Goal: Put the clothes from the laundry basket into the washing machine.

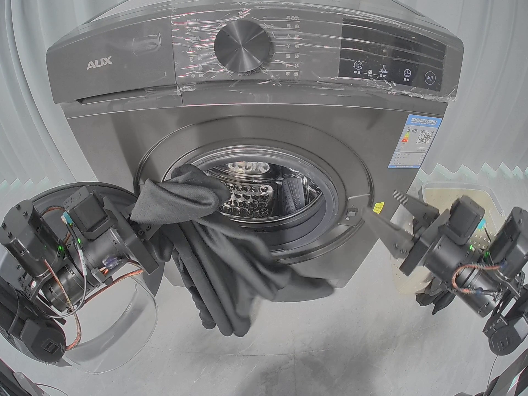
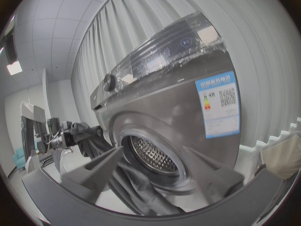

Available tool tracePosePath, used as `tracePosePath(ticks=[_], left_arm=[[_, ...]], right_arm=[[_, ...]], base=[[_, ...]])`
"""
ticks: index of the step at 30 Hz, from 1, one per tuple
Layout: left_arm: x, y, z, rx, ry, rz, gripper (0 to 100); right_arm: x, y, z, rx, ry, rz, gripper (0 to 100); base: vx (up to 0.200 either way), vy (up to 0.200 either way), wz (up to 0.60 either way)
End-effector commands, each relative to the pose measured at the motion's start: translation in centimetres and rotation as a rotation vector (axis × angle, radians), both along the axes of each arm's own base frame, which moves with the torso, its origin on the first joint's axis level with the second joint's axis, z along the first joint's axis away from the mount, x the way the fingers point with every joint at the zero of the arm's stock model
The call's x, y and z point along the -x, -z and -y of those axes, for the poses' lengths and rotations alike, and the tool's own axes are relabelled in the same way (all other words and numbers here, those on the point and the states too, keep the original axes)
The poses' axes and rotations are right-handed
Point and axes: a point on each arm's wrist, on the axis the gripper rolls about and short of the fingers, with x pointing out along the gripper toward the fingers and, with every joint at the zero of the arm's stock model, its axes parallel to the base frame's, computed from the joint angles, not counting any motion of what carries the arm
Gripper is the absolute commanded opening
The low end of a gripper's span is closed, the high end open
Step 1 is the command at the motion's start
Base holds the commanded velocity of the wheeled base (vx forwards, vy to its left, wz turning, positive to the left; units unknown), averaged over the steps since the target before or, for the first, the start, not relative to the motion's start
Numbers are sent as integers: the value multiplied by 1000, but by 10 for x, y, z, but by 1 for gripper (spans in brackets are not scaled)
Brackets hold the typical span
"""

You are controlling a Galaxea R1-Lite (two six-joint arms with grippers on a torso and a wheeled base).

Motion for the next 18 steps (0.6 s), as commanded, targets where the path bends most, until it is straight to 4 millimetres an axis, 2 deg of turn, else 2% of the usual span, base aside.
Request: tracePosePath(ticks=[1, 5, 9, 14, 18], left_arm=[[3, -6, 13, 17, 39, 21, 0], [4, -11, 23, 40, 33, 33, 0], [-1, -17, 40, 59, 62, 54, 0], [-4, -14, 51, 61, 72, 44, 0], [-7, -5, 56, 44, 72, 16, 0]], right_arm=[[23, 43, 8, 132, -62, -168, 100], [12, 46, 1, 133, -62, -173, 100], [-10, 40, -18, 106, -85, -128, 100], [-19, 42, -35, 107, -144, -117, 100], [-21, 54, -49, 130, -181, -144, 100]], base=[[0, 0, 0], [0, 0, 0], [0, 0, 0], [0, 0, 0], [0, 0, 0]])
